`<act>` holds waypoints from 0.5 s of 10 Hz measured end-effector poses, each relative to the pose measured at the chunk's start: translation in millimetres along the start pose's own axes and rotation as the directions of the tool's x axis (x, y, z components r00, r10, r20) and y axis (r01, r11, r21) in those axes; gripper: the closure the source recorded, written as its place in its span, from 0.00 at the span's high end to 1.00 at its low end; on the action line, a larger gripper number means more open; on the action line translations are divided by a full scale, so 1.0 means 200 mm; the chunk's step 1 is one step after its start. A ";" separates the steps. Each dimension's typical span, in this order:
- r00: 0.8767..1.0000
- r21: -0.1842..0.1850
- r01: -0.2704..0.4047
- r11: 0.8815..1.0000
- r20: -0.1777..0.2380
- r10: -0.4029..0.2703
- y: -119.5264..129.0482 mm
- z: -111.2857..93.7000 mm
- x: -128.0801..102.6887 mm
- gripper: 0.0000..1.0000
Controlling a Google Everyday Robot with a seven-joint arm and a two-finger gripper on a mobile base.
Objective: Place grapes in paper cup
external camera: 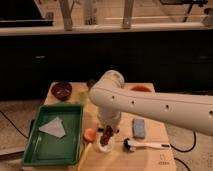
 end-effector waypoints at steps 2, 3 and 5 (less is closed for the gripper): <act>1.000 0.008 0.022 1.000 0.010 -0.022 -0.02 0.02 -0.03 0.02; 0.999 0.010 0.029 1.000 0.014 -0.029 -0.02 0.03 -0.04 0.02; 0.999 0.009 0.037 0.999 0.024 -0.038 -0.01 0.05 -0.05 0.02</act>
